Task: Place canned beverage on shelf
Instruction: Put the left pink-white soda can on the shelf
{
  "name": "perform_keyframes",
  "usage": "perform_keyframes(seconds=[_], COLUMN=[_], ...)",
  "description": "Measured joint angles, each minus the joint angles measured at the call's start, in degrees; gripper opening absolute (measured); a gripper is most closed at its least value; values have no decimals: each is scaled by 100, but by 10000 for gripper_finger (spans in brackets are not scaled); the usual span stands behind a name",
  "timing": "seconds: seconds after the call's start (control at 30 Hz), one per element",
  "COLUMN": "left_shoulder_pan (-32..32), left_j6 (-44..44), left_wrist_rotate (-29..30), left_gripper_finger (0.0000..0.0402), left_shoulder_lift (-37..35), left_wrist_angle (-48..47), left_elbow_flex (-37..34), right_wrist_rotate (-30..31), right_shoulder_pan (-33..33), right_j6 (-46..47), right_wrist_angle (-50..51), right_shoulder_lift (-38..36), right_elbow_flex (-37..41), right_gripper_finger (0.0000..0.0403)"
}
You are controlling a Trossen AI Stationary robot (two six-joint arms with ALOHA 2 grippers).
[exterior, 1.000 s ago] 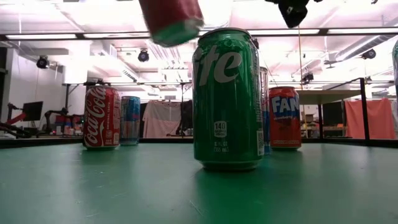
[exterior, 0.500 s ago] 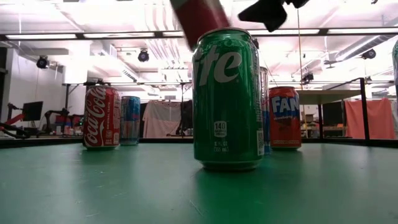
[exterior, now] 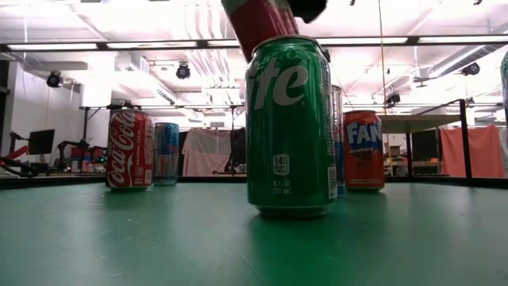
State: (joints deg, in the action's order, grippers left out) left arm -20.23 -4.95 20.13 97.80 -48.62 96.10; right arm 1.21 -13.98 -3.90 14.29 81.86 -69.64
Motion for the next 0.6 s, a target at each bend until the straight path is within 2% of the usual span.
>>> perform_keyframes(seconds=[0.27, 0.37, 0.47, 0.53, 0.6], left_shoulder_pan=[4, 4, 4, 4, 7], left_j6=[-161, -219, -228, -264, -332], left_wrist_rotate=[37, 40, 33, 30, 46], left_gripper_finger=[279, 279, 279, 301, 339], left_shoulder_lift=[0, 0, 0, 0, 0], left_wrist_angle=[-47, -48, -60, -61, -48], left_elbow_flex=[151, 170, 170, 170, 171], right_wrist_rotate=[12, 4, 11, 5, 18], right_shoulder_pan=[131, 131, 136, 156, 164], right_j6=[-203, -210, -170, -156, -70], right_wrist_angle=[50, 42, 45, 44, 71], right_shoulder_lift=[478, 494, 494, 492, 486], right_elbow_flex=[-456, -506, -507, -510, -507], right_gripper_finger=[364, 335, 284, 277, 277])
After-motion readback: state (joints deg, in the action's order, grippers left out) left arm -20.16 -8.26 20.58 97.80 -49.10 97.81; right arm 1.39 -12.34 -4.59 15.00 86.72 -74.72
